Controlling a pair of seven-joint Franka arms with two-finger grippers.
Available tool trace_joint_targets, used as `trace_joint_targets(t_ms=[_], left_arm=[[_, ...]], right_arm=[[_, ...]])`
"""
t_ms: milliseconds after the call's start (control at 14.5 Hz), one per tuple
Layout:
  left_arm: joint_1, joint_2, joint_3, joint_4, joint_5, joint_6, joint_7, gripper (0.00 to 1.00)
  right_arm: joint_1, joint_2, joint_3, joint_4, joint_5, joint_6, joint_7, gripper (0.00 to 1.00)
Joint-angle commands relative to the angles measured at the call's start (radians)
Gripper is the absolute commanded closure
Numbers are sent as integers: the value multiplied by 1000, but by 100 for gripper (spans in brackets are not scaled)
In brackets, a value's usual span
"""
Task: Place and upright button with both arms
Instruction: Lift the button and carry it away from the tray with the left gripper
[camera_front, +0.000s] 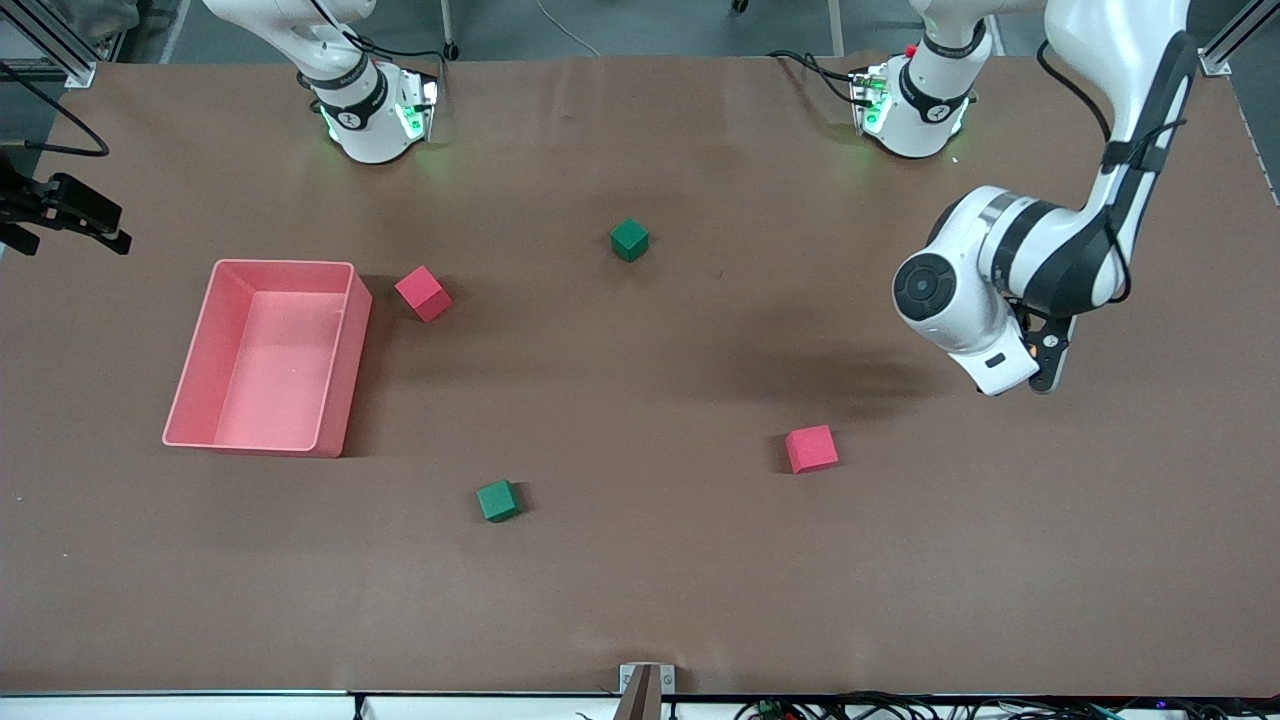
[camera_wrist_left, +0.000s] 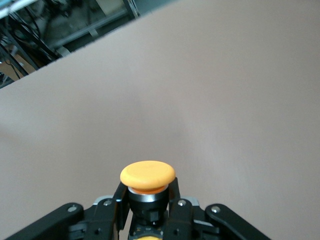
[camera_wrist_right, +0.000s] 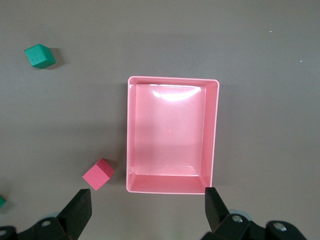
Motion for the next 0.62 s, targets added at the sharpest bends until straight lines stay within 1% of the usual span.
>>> trace_joint_targets(t_ms=[0,138,275,551], left_arm=[[22,73,-7,-23,192,-5,-214,100],[72,102,-5,-52,336,-7,-343,100],[104,138,-3,-74,451,-36,-416,100],[132,266,9,-72,669,-200,-616,100]], right_arm=[[-5,-12,10,-9,-1,-3,3,0],[-5,-12,10,-9,-1,-2,3,0],[-5,-12,10,-10,-1,-7,3,0],[-4,-11,10,-10,-1,-1,3,0]])
